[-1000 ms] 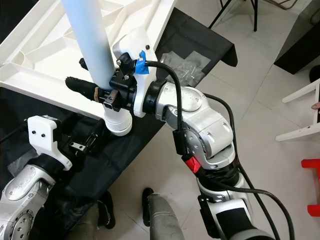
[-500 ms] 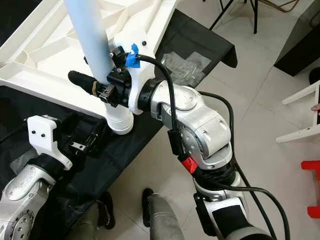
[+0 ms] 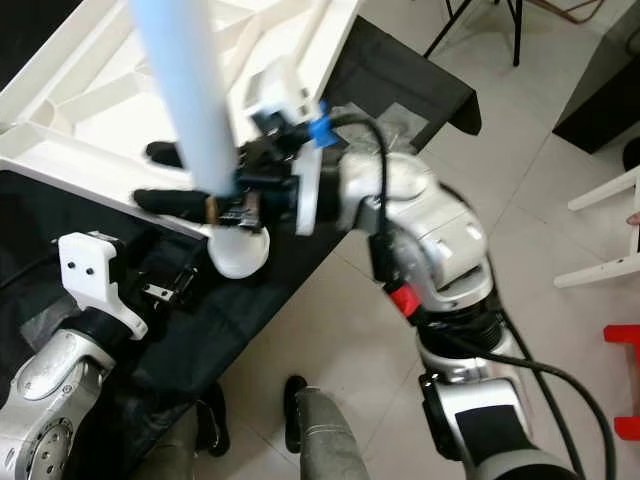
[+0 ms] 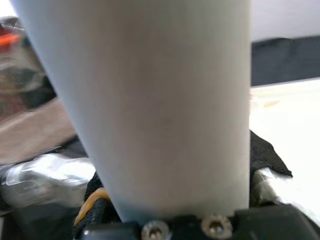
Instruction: Building children table
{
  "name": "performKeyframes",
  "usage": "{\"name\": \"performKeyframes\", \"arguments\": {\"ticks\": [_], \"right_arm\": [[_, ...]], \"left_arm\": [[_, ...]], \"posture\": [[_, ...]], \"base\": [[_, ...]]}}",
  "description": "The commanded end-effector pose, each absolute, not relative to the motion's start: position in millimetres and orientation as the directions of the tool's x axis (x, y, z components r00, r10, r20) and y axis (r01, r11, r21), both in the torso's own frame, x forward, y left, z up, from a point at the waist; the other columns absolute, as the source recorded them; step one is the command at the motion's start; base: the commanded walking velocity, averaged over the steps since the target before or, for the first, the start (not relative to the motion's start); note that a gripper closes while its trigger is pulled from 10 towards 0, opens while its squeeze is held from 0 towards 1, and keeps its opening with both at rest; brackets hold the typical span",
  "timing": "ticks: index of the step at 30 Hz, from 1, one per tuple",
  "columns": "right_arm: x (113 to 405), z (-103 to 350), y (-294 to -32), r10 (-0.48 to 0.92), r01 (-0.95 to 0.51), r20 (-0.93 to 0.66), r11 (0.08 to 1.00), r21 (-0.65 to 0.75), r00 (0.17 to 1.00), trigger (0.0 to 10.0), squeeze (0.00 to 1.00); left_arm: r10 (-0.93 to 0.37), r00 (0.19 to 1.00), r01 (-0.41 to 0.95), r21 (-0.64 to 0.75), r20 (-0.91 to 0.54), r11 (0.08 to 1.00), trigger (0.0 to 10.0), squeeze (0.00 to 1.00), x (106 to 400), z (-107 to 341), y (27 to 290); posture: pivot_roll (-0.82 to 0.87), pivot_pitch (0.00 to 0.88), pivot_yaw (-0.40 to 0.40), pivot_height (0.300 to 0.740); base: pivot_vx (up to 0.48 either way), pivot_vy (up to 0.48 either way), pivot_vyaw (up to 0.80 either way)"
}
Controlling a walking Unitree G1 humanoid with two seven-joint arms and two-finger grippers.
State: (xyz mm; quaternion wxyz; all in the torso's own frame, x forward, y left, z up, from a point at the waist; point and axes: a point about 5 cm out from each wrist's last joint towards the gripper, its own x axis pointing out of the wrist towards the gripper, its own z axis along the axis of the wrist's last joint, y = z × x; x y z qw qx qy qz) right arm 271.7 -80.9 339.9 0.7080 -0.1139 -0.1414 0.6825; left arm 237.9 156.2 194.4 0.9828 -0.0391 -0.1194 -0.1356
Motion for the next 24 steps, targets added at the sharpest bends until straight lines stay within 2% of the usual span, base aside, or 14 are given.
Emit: {"name": "performKeyframes", "arguments": {"ticks": [1, 7, 9, 10, 12, 13, 15, 16, 17, 18, 20, 21, 24], "right_arm": [[264.6, 347.4, -90.4, 0.996, -0.925, 0.062, -0.037, -0.378, -0.065, 10.0, 0.0], [267.0, 344.4, -107.3, 0.995, -0.921, 0.01, -0.087, -0.379, -0.098, 10.0, 0.0], [269.0, 337.0, -129.7, 0.993, -0.925, -0.083, -0.107, -0.364, -0.082, 10.0, 0.0], [269.0, 337.0, -129.7, 0.993, -0.925, -0.083, -0.107, -0.364, -0.082, 10.0, 0.0], [269.2, 330.5, -143.1, 0.987, -0.932, -0.145, -0.114, -0.345, -0.067, 10.0, 0.0], [269.2, 330.5, -143.1, 0.987, -0.932, -0.145, -0.114, -0.345, -0.067, 10.0, 0.0], [264.8, 322.6, -149.1, 0.977, -0.938, -0.193, -0.153, -0.311, -0.095, 10.0, 0.0], [264.8, 322.6, -149.1, 0.977, -0.938, -0.193, -0.153, -0.311, -0.095, 10.0, 0.0], [262.7, 320.2, -150.5, 0.972, -0.939, -0.208, -0.169, -0.3, -0.109, 10.0, 0.0], [262.7, 320.2, -150.5, 0.972, -0.939, -0.208, -0.169, -0.3, -0.109, 10.0, 0.0], [261.8, 315.8, -153.4, 0.966, -0.94, -0.24, -0.169, -0.297, -0.098, 10.0, 0.0], [263.0, 314.2, -154.5, 0.965, -0.94, -0.25, -0.157, -0.303, -0.081, 10.0, 0.0], [263.8, 312.8, -155.8, 0.964, -0.94, -0.258, -0.15, -0.306, -0.07, 10.0, 0.0]], "left_arm": [[-0.237, 0.94, 0.255, -0.046, 0.246, 0.966, 10.0, 0.0, 238.6, 194.4, 166.8], [-0.24, 0.923, 0.26, -0.028, 0.301, 0.965, 10.0, 0.0, 244.0, 216.3, 187.2], [-0.298, 0.864, 0.333, -0.015, 0.406, 0.943, 10.0, 0.0, 245.7, 254.5, 205.6], [-0.298, 0.864, 0.333, -0.015, 0.406, 0.943, 10.0, 0.0, 245.7, 254.5, 205.6], [-0.389, 0.78, 0.439, 0.016, 0.49, 0.899, 10.0, 0.0, 241.9, 284.5, 208.9], [-0.389, 0.78, 0.439, 0.016, 0.49, 0.899, 10.0, 0.0, 241.9, 284.5, 208.9], [-0.558, 0.619, 0.628, 0.078, 0.552, 0.774, 10.0, 0.0, 231.1, 312.8, 198.6], [-0.558, 0.619, 0.628, 0.078, 0.552, 0.774, 10.0, 0.0, 231.1, 312.8, 198.6], [-0.613, 0.554, 0.688, 0.106, 0.564, 0.718, 10.0, 0.0, 226.4, 321.0, 194.7], [-0.613, 0.554, 0.688, 0.106, 0.564, 0.718, 10.0, 0.0, 226.4, 321.0, 194.7], [-0.732, 0.397, 0.811, 0.162, 0.554, 0.562, 10.0, 0.0, 216.5, 331.8, 188.0], [-0.766, 0.343, 0.847, 0.173, 0.544, 0.503, 10.0, 0.0, 214.1, 333.6, 186.3], [-0.789, 0.299, 0.876, 0.173, 0.536, 0.449, 10.0, 0.0, 212.3, 335.3, 185.1]], "posture": [[-0.06, 0.268, -0.105, 0.74], [-0.04, 0.243, -0.106, 0.74], [-0.03, 0.21, -0.105, 0.74], [-0.03, 0.21, -0.105, 0.74], [-0.03, 0.192, -0.102, 0.74], [-0.03, 0.192, -0.102, 0.74], [-0.03, 0.156, -0.091, 0.74], [-0.03, 0.156, -0.091, 0.74], [-0.03, 0.156, -0.091, 0.74], [-0.03, 0.156, -0.091, 0.74], [-0.04, 0.121, -0.076, 0.74], [-0.03, 0.113, -0.073, 0.74], [-0.03, 0.11, -0.071, 0.74]], "base": [[0.0, 0.0, 0.0], [0.0, 0.0, 0.0], [0.0, 0.0, 0.0], [0.0, 0.0, 0.0], [0.0, 0.0, 0.0], [0.0, 0.0, 0.0], [0.0, 0.0, 0.0], [0.0, 0.0, 0.0], [0.0, 0.0, 0.0], [0.0, 0.0, 0.0], [0.0, 0.0, 0.0], [0.0, 0.0, 0.0], [0.0, 0.0, 0.0]]}}
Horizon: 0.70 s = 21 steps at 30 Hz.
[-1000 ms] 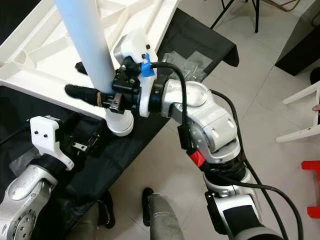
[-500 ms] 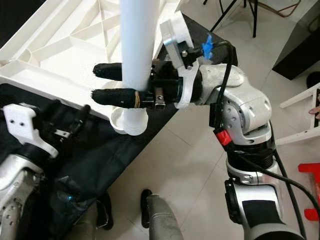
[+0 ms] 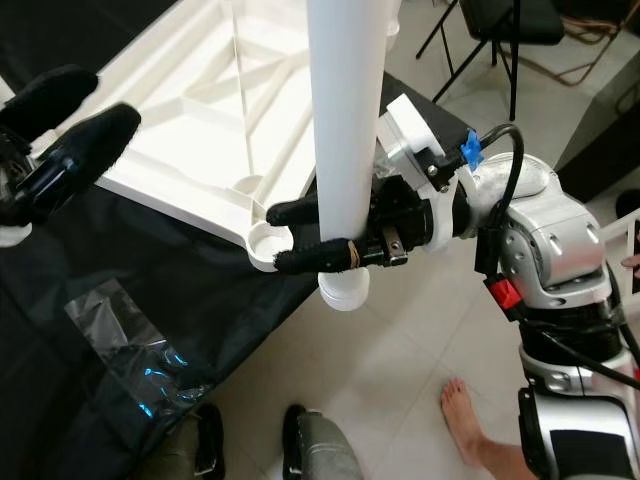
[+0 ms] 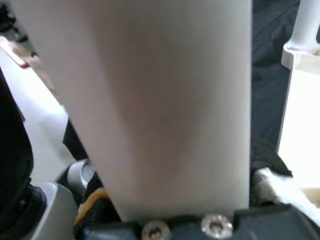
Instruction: Building children table
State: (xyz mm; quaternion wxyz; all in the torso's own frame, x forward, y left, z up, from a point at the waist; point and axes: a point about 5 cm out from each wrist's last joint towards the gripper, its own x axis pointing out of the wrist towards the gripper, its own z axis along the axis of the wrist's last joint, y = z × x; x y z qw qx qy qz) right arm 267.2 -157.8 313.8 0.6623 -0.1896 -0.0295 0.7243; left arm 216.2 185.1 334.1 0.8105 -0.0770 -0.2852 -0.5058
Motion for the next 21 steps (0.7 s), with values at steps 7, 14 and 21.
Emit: {"name": "performKeyframes", "arguments": {"ticks": [7, 14, 21], "right_arm": [[271.3, 304.5, -157.9, 0.963, -0.949, -0.268, -0.05, -0.312, 0.037, 10.0, 0.0], [285.4, 284.6, -142.5, 0.955, -0.953, -0.24, 0.1, -0.287, 0.172, 10.0, 0.0], [284.8, 264.9, -107.0, 0.966, -0.969, -0.221, 0.084, -0.233, 0.136, 10.0, 0.0]], "left_arm": [[-0.866, 0.232, 0.917, 0.199, 0.442, 0.347, 10.0, 0.0, 210.1, 328.3, 171.7], [-0.867, 0.226, 0.926, 0.177, 0.444, 0.332, 10.0, 0.0, 213.8, 324.7, 160.9], [-0.877, 0.218, 0.922, 0.204, 0.428, 0.328, 10.0, 0.0, 223.3, 323.4, 137.0]], "posture": [[-0.03, 0.092, -0.055, 0.74], [-0.03, 0.073, -0.049, 0.74], [-0.03, 0.056, -0.052, 0.74]], "base": [[0.0, 0.0, 0.0], [0.0, 0.0, 0.0], [0.0, 0.0, 0.0]]}}
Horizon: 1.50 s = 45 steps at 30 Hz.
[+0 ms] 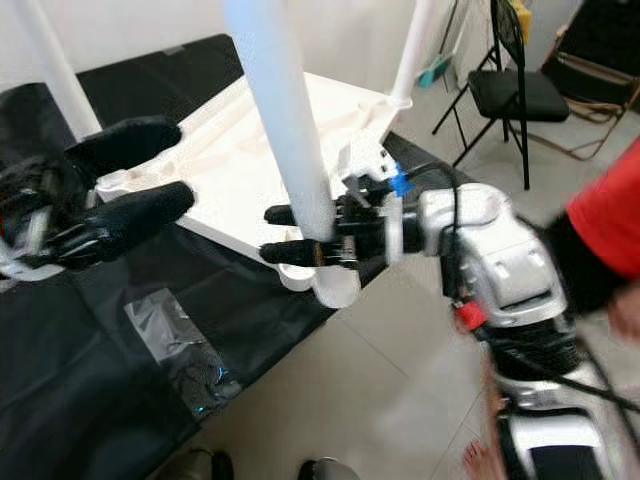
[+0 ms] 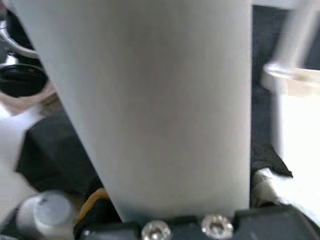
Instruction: Building children table
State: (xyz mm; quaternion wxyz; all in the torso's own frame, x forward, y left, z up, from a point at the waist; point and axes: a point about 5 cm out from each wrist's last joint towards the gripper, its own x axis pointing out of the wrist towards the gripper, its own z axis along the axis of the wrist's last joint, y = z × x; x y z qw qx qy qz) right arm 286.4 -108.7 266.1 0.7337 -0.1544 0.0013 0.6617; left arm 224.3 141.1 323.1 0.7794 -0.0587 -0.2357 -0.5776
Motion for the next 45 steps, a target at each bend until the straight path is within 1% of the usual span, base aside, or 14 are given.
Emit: {"name": "performKeyframes", "arguments": {"ticks": [1, 5, 6, 9, 11, 14, 15, 18, 20, 21, 23, 24, 31, 45], "right_arm": [[284.8, 264.9, -107.0, 0.966, -0.969, -0.221, 0.084, -0.233, 0.136, 10.0, 0.0], [286.2, 264.9, -102.3, 0.967, -0.969, -0.218, 0.083, -0.235, 0.135, 10.0, 0.0], [287.7, 265.2, -97.7, 0.966, -0.967, -0.219, 0.081, -0.242, 0.136, 10.0, 0.0], [292.9, 264.8, -85.7, 0.961, -0.962, -0.231, 0.089, -0.259, 0.151, 10.0, 0.0], [293.3, 264.1, -83.2, 0.96, -0.961, -0.233, 0.092, -0.261, 0.155, 10.0, 0.0], [292.6, 262.9, -79.7, 0.96, -0.961, -0.235, 0.09, -0.263, 0.155, 10.0, 0.0], [290.9, 260.3, -75.8, 0.958, -0.962, -0.244, 0.082, -0.262, 0.148, 10.0, 0.0], [290.2, 258.8, -74.5, 0.957, -0.962, -0.25, 0.08, -0.263, 0.148, 10.0, 0.0], [290.4, 257.5, -73.7, 0.955, -0.961, -0.253, 0.084, -0.265, 0.153, 10.0, 0.0], [290.4, 256.9, -73.4, 0.955, -0.96, -0.254, 0.086, -0.265, 0.156, 10.0, 0.0], [290.5, 256.6, -73.2, 0.954, -0.96, -0.255, 0.087, -0.266, 0.157, 10.0, 0.0], [290.6, 256.4, -72.8, 0.953, -0.959, -0.257, 0.088, -0.268, 0.159, 10.0, 0.0], [290.5, 256.2, -72.7, 0.951, -0.955, -0.259, 0.09, -0.281, 0.166, 10.0, 0.0], [294.7, 257.9, -77.8, 0.948, -0.943, -0.25, 0.116, -0.311, 0.199, 10.0, 0.0]], "left_arm": [[-0.877, 0.218, 0.922, 0.204, 0.428, 0.328, 10.0, 0.0, 223.3, 323.4, 137.0], [-0.887, 0.227, 0.913, 0.231, 0.401, 0.337, 10.0, 0.0, 227.0, 322.7, 133.2], [-0.888, 0.225, 0.909, 0.241, 0.4, 0.339, 10.0, 0.0, 229.4, 323.5, 130.3], [-0.881, 0.204, 0.91, 0.249, 0.427, 0.331, 10.0, 0.0, 234.3, 330.3, 121.4], [-0.879, 0.21, 0.906, 0.253, 0.428, 0.34, 10.0, 0.0, 236.1, 330.9, 119.4], [-0.878, 0.233, 0.895, 0.26, 0.418, 0.362, 10.0, 0.0, 239.9, 329.5, 117.0], [-0.875, 0.263, 0.885, 0.261, 0.407, 0.387, 10.0, 0.0, 244.3, 326.6, 114.6], [-0.872, 0.274, 0.88, 0.261, 0.406, 0.398, 10.0, 0.0, 246.2, 325.5, 113.5], [-0.854, 0.305, 0.87, 0.242, 0.422, 0.43, 10.0, 0.0, 249.4, 326.0, 113.8], [-0.847, 0.319, 0.866, 0.232, 0.426, 0.443, 8.1, 0.0, 251.4, 326.3, 113.7], [-0.842, 0.328, 0.863, 0.227, 0.428, 0.451, 8.1, 0.0, 252.7, 326.5, 113.6], [-0.839, 0.333, 0.863, 0.221, 0.43, 0.455, 0.0, 0.0, 254.4, 326.8, 113.0], [-0.824, 0.349, 0.86, 0.197, 0.445, 0.471, 0.0, 0.0, 258.4, 328.1, 113.0], [-0.82, 0.356, 0.857, 0.194, 0.449, 0.478, 0.0, 0.0, 260.3, 328.5, 113.4]], "posture": [[-0.03, 0.056, -0.052, 0.74], [-0.03, 0.051, -0.053, 0.74], [-0.03, 0.047, -0.056, 0.74], [-0.02, 0.046, -0.059, 0.74], [-0.02, 0.046, -0.059, 0.74], [-0.02, 0.046, -0.058, 0.74], [-0.02, 0.05, -0.058, 0.74], [-0.02, 0.05, -0.058, 0.74], [-0.02, 0.053, -0.055, 0.74], [-0.02, 0.056, -0.057, 0.74], [-0.02, 0.056, -0.057, 0.74], [-0.02, 0.058, -0.055, 0.74], [-0.02, 0.059, -0.053, 0.74], [-0.02, 0.061, -0.047, 0.74]], "base": [[0.0, 0.0, 0.0], [0.0, 0.0, 0.0], [0.0, 0.0, 0.0], [0.0, 0.0, 0.0], [0.0, 0.0, 0.0], [0.0, 0.0, 0.0], [0.0, 0.0, 0.0], [0.0, 0.0, 0.0], [0.0, 0.0, 0.0], [0.0, 0.0, 0.0], [0.0, 0.0, 0.0], [0.0, 0.0, 0.0], [0.0, 0.0, 0.0], [0.0, 0.0, 0.0]]}}
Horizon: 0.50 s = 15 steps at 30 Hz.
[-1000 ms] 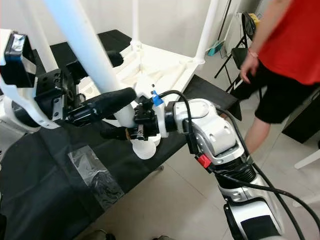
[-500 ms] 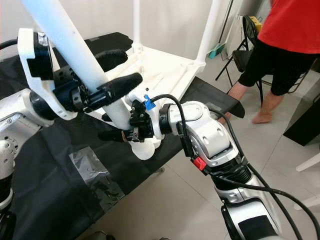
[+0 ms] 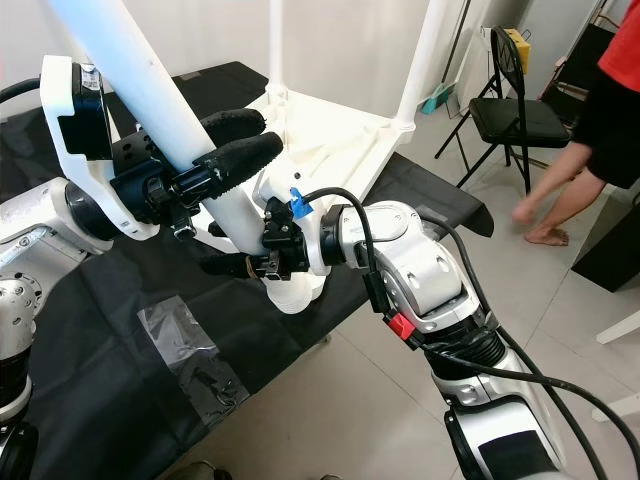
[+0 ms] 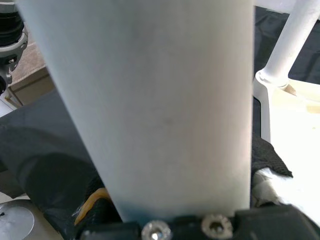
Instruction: Building children table
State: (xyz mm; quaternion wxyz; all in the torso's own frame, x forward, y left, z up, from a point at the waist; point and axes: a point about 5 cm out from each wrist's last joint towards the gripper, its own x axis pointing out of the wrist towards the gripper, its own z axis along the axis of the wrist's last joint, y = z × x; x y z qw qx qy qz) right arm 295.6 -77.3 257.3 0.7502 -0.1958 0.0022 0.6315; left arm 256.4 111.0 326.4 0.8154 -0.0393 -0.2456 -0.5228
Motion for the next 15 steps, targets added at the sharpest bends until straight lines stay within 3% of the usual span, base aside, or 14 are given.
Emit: {"name": "performKeyframes", "arguments": {"ticks": [1, 2, 3, 6, 8, 10, 11, 13, 15], "right_arm": [[294.7, 257.9, -77.8, 0.948, -0.943, -0.25, 0.116, -0.311, 0.199, 10.0, 0.0], [294.9, 258.0, -78.0, 0.948, -0.944, -0.249, 0.117, -0.31, 0.199, 10.0, 0.0], [291.8, 261.8, -79.0, 0.962, -0.95, -0.226, 0.082, -0.302, 0.155, 10.0, 1.0], [283.3, 267.6, -84.9, 0.977, -0.953, -0.211, -0.026, -0.301, 0.04, 10.0, 1.0], [283.3, 267.6, -84.9, 0.977, -0.953, -0.211, -0.026, -0.301, 0.04, 10.0, 1.0], [278.0, 272.3, -94.4, 0.976, -0.95, -0.212, -0.118, -0.29, -0.056, 10.0, 1.0], [278.0, 272.3, -94.4, 0.976, -0.95, -0.212, -0.118, -0.29, -0.056, 10.0, 1.0], [271.8, 275.3, -102.5, 0.956, -0.937, -0.237, -0.233, -0.26, -0.173, 10.0, 1.0], [271.8, 275.3, -102.5, 0.956, -0.937, -0.237, -0.233, -0.26, -0.173, 10.0, 1.0]], "left_arm": [[-0.82, 0.356, 0.857, 0.194, 0.449, 0.478, 0.0, 0.0, 260.3, 328.5, 113.4], [-0.82, 0.356, 0.856, 0.194, 0.448, 0.478, 0.0, 0.0, 260.4, 328.5, 113.3], [-0.824, 0.35, 0.858, 0.199, 0.446, 0.473, 0.0, 0.0, 259.5, 329.1, 112.4], [-0.838, 0.324, 0.868, 0.215, 0.438, 0.448, 0.0, 0.0, 256.3, 330.5, 109.8], [-0.838, 0.324, 0.868, 0.215, 0.438, 0.448, 0.0, 0.0, 256.3, 330.5, 109.8], [-0.864, 0.263, 0.893, 0.231, 0.429, 0.386, 0.0, 0.0, 249.9, 332.8, 105.0], [-0.864, 0.263, 0.893, 0.231, 0.429, 0.386, 0.0, 0.0, 249.9, 332.8, 105.0], [-0.895, 0.155, 0.935, 0.232, 0.418, 0.269, 0.0, 0.0, 240.1, 334.0, 97.9], [-0.895, 0.155, 0.935, 0.232, 0.418, 0.269, 0.0, 0.0, 240.1, 334.0, 97.9]], "posture": [[-0.02, 0.061, -0.047, 0.74], [-0.02, 0.061, -0.047, 0.74], [-0.02, 0.061, -0.047, 0.74], [-0.02, 0.061, -0.047, 0.74], [-0.02, 0.061, -0.047, 0.74], [-0.01, 0.059, -0.052, 0.74], [-0.01, 0.059, -0.052, 0.74], [0.0, 0.059, -0.059, 0.74], [0.0, 0.059, -0.059, 0.74]], "base": [[0.0, 0.0, 0.0], [0.0, 0.0, 0.0], [0.0, 0.0, 0.0], [0.0, 0.0, 0.0], [0.0, 0.0, 0.0], [0.0, 0.0, 0.0], [0.0, 0.0, 0.0], [0.0, 0.0, 0.0], [0.0, 0.0, 0.0]]}}
